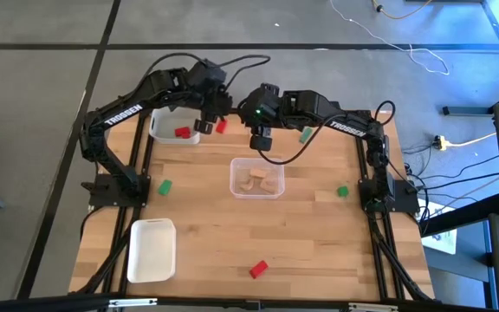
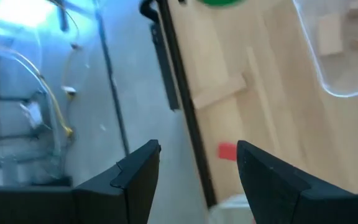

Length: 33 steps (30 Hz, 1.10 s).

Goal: Sort & place blocks by color
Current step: Put the green block into the white bin

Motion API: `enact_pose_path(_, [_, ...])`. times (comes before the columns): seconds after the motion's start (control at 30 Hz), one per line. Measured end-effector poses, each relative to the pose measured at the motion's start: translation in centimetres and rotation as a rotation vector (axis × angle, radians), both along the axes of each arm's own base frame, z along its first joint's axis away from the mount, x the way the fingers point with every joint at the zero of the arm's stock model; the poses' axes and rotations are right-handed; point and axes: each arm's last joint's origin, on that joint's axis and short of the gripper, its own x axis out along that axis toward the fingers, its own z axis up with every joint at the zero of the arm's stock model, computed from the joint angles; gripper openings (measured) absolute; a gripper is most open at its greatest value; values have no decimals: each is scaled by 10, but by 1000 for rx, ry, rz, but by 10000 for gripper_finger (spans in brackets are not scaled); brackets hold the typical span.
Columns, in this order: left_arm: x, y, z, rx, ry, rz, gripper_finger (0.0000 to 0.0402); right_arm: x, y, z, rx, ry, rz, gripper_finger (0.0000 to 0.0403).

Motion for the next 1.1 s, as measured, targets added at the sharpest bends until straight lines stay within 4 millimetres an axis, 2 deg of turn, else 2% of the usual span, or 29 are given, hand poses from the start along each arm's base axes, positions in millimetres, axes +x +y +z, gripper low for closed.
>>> enact_pose_path(0.23, [6,3,7,43,-96,-1,205,0,0,0,0,0,0,173])
enact_pose_path(0.57, [11,-4,9,-146,-272,195,205,0,0,0,-1,1,0,173])
enact_pose_path(0.77, [11,-4,8,-381,-415,361,205,0,0,0,-10,10,12,173])
enact_pose_path(1.0, [1,13,9,-798,-514,419,205,0,-1,0,-53,32,17,173])
enact_pose_path(1.1, [-3,21,10,-905,-548,439,205,-1,-1,0,-64,32,9,173])
